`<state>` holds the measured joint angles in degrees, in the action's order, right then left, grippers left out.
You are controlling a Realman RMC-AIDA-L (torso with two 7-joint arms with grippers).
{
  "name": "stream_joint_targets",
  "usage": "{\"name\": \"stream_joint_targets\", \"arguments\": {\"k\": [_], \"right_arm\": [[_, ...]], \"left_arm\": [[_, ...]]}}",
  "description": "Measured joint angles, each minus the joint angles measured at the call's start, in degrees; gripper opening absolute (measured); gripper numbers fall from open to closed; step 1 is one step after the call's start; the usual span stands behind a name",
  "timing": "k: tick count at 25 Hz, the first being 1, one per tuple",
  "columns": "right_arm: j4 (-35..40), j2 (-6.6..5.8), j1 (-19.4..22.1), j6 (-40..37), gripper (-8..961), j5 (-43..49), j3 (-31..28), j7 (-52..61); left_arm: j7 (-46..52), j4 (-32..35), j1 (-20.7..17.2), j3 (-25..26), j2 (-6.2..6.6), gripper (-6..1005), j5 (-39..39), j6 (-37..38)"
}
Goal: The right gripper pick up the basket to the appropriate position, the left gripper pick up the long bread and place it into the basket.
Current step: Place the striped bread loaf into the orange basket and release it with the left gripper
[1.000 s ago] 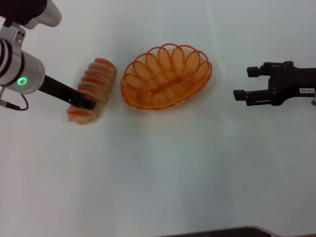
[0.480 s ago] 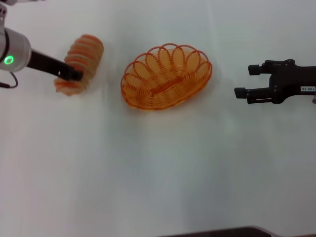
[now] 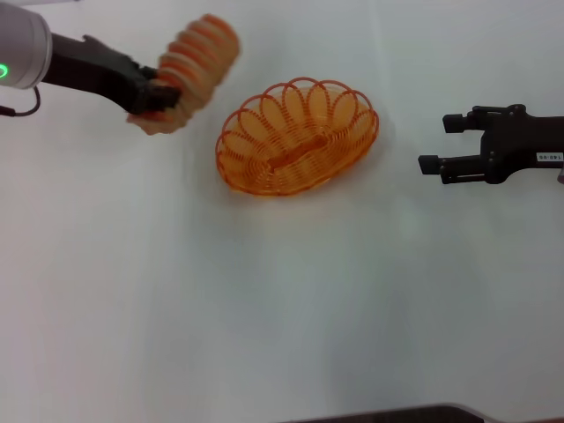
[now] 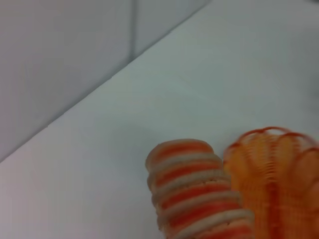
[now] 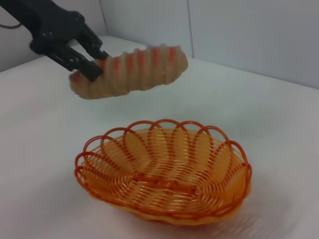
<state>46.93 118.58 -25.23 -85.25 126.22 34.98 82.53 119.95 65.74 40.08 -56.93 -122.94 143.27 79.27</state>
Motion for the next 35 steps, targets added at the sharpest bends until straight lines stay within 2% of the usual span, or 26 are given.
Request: {"name": "stream_joint_targets", "arguments": {"k": [2,6,11,15,18,27,29,35], "right_arm": [[0.00,-0.09,-0.04,0.00,869,0.00,0.00,0.00],[0.00,-0.23,-0.21,-0.06,869,0.05,0.00,0.00],[0.00,-0.36,-0.26,-0.48,869,0.09,0.08,0.00],[0.00,-0.37,-0.26,-0.53,869,0.13,0.39,0.00],[0.00,-0.37,-0.26,-0.54,869,0.19,0.41,0.00],[0.00,-0.37,-0.25,-0.63,869,0.27,0.53,0.00],[0.00,-0.37,-0.30,-0.68,869,0.26,0.53,0.00],[0.00,-0.37,-0.59,-0.72,869,0.26,0.53,0.00]], "left_arm": [[-5.22,0.26,0.69,1.38,0.38,388,-3.01,3.96],[-9.41,0.89,2.22,1.52,0.58,353,-4.67,7.42],[-11.19,0.34,4.43,-0.81,-0.49,313,-5.69,9.27],[-10.88,-1.78,5.57,-6.09,-1.01,256,-5.76,6.85],[-10.57,-5.32,6.46,-9.70,-1.25,221,-5.79,2.32],[-10.61,-8.28,6.43,-12.43,-1.28,187,-8.07,-0.76],[-10.69,-8.36,5.51,-14.31,-1.30,180,-8.09,-2.19],[-9.23,-8.58,3.99,-15.10,-1.41,175,-8.23,-7.04]]}}
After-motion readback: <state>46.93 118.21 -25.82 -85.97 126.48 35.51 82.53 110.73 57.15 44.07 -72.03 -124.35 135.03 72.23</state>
